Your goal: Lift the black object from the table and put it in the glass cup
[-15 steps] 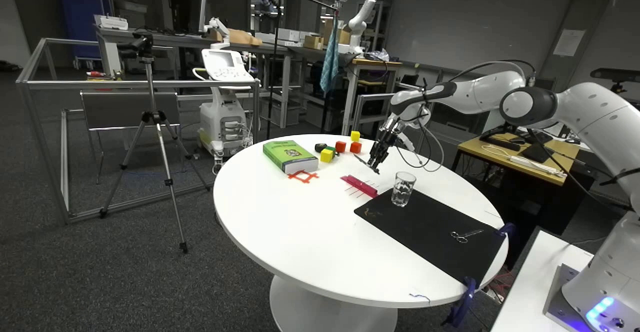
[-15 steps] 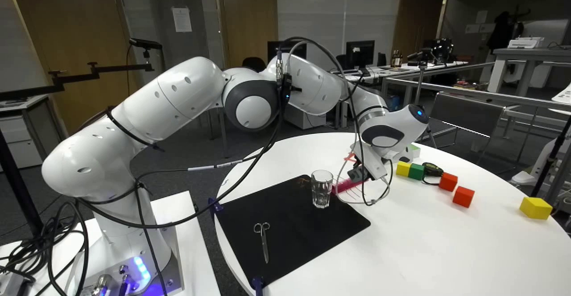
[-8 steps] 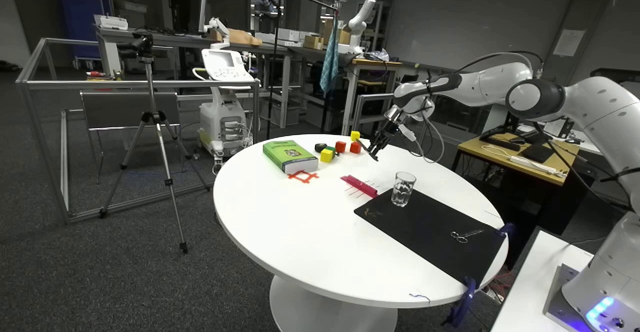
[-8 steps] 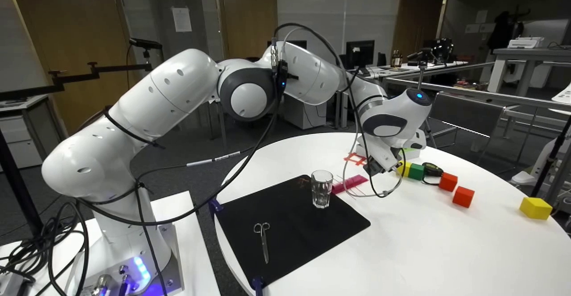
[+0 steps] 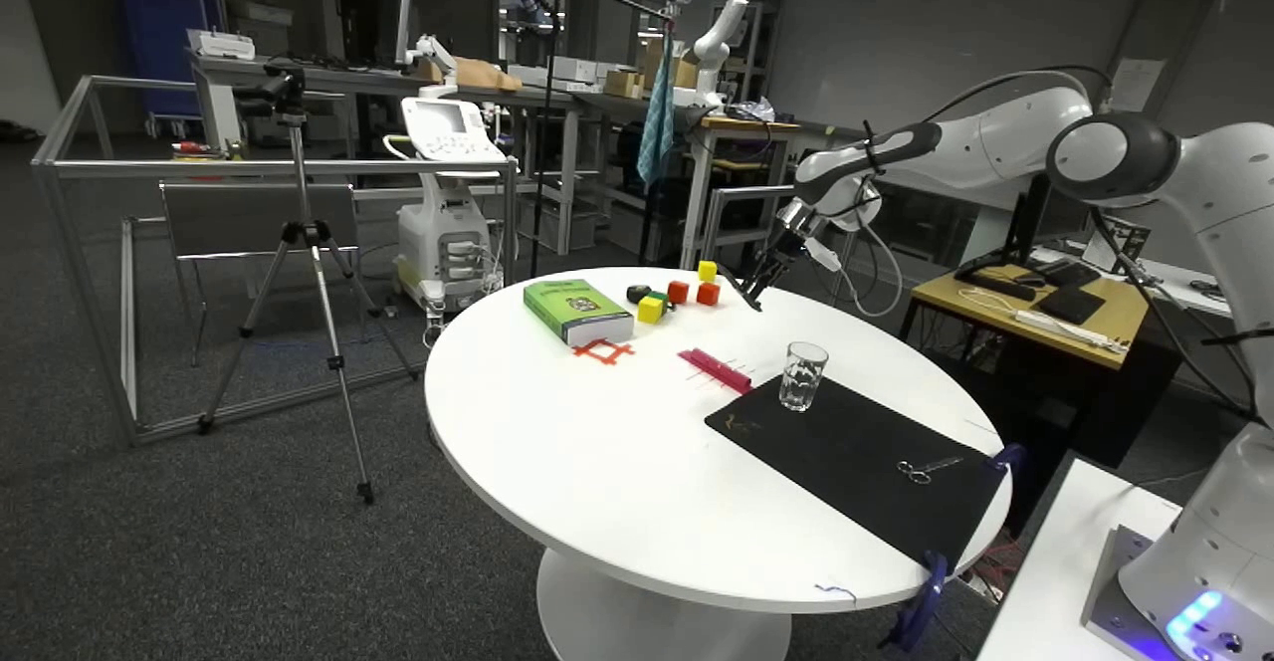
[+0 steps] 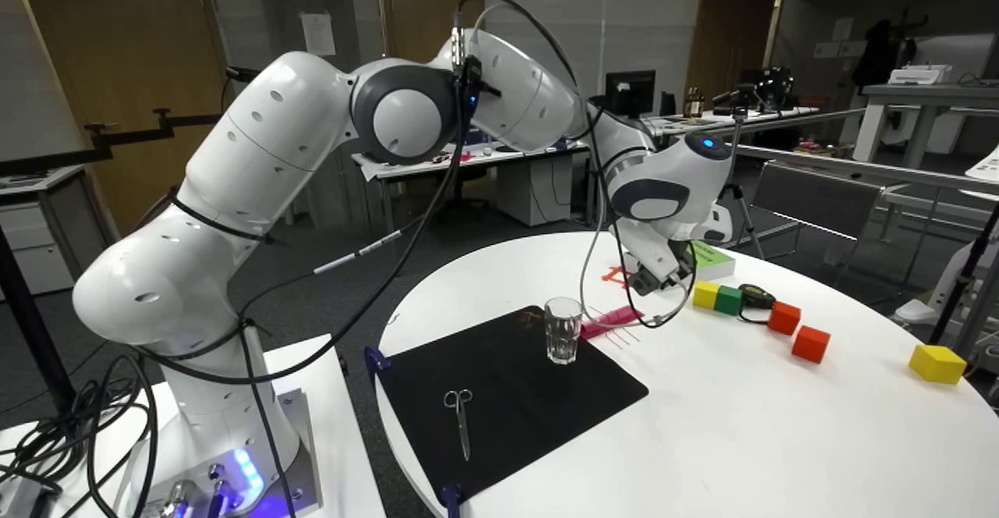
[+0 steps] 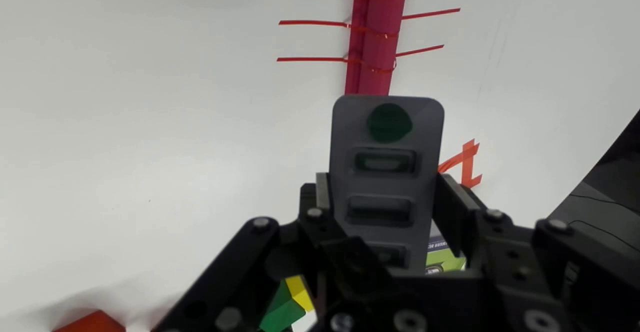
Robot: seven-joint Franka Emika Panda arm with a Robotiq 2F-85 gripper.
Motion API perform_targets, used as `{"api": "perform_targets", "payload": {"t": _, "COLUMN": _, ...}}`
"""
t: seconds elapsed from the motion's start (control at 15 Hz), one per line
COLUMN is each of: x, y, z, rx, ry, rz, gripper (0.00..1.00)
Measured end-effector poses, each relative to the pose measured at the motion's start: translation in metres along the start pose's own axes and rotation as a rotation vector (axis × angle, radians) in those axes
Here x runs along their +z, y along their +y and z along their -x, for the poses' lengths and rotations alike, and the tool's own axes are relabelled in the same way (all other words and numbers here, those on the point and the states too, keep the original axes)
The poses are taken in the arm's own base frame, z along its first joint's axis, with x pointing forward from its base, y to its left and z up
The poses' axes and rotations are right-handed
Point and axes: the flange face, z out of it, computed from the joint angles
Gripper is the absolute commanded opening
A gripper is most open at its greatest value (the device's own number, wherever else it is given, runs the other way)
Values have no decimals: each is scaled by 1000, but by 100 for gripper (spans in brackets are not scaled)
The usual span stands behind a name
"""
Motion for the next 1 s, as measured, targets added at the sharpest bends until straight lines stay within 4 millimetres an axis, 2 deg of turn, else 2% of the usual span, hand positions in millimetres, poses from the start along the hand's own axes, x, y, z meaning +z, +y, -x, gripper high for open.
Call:
{"api": "perform_targets", "payload": {"t": 0.47, "x": -9, "y": -21, "z": 51, "rx": -59, "ry": 46, "rz": 27, "gripper": 30}}
{"api": "perform_targets", "payload": {"t": 1.0, "x": -17, "y": -41, "z": 137, "rx": -90, "ry": 157, "rz": -5, "gripper": 30}}
